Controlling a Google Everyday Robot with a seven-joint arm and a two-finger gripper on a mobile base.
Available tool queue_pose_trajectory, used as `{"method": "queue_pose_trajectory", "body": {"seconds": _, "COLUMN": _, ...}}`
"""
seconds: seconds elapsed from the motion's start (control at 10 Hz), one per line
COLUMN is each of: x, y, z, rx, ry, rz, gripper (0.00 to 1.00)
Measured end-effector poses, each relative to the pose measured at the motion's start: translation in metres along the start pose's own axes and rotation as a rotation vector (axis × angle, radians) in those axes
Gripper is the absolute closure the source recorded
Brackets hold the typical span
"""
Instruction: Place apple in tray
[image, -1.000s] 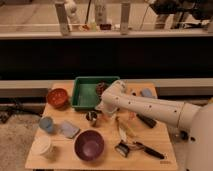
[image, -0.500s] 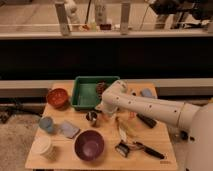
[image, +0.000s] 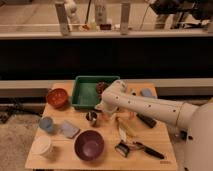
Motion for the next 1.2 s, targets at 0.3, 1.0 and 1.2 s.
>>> {"method": "queue_pose_trajectory", "body": {"seconds": 0.3, "x": 0.01, "y": 0.007, "z": -0.005, "rx": -0.011, "ry": 0.012, "rz": -0.015, "gripper": 0.2}}
{"method": "queue_pose_trajectory", "body": {"seconds": 1.0, "x": 0.021, "y": 0.011, "z": 0.006, "rx": -0.075, "ry": -0.056, "rz": -0.021, "gripper": 0.2}}
{"method": "queue_pose_trajectory", "body": {"seconds": 1.2, "x": 0.02, "y": 0.011, "z": 0.006, "rx": -0.076, "ry": -0.056, "rz": -0.022, "gripper": 0.2}}
